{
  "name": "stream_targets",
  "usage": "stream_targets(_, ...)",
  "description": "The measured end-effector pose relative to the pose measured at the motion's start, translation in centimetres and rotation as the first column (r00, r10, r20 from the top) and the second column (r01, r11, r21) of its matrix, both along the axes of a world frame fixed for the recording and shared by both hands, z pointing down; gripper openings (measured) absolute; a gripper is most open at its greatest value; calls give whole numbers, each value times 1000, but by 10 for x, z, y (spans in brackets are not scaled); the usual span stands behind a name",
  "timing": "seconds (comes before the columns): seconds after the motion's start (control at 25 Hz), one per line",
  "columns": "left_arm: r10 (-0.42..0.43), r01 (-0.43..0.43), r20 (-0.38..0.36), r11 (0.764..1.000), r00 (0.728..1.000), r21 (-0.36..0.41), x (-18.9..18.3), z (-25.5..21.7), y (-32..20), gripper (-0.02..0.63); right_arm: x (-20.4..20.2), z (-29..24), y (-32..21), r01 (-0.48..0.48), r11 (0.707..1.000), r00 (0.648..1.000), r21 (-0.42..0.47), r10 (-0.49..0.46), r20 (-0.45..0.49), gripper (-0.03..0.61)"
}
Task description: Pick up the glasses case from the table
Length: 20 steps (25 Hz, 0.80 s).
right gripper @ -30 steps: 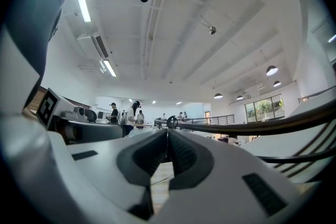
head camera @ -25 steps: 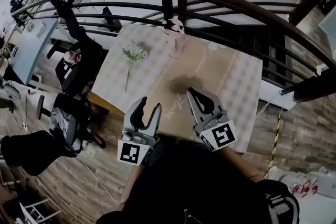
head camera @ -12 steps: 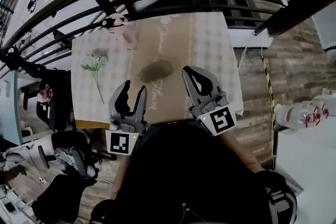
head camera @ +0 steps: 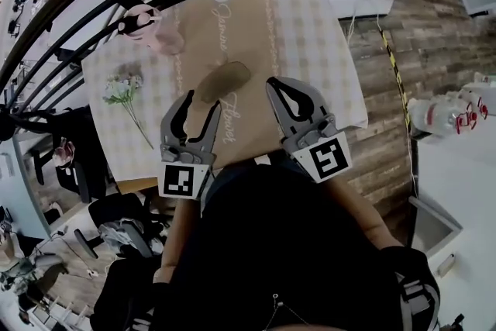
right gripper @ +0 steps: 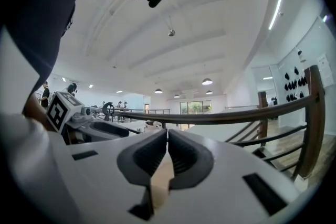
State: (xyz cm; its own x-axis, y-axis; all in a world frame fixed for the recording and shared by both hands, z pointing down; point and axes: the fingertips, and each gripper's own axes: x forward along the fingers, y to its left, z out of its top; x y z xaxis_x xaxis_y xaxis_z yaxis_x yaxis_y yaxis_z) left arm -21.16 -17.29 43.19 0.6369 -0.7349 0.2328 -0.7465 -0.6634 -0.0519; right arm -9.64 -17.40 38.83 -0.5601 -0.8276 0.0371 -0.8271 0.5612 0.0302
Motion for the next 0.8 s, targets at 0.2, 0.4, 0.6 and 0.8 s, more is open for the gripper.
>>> stream_targets(0.2, 85, -81, 40, 993, 996, -87, 6, 31, -15, 215, -2, 13, -8, -30, 999, 999, -24, 30, -27, 11)
stream_targets(0.4, 207, -196, 110, 975, 972, -110, 17, 65, -29, 238, -2, 27, -11, -42, 997, 998, -59, 40, -40, 11)
stream_targets(0.6, 303, -266, 174, 942, 937, -205, 24, 99, -36, 252, -2, 47, -11, -62, 992, 997, -109, 56, -55, 11)
stream_targets(0.8, 382, -311, 256, 909, 888, -277, 25, 131, -37, 278, -8, 56, -9, -55, 990, 997, -127, 47, -67, 11)
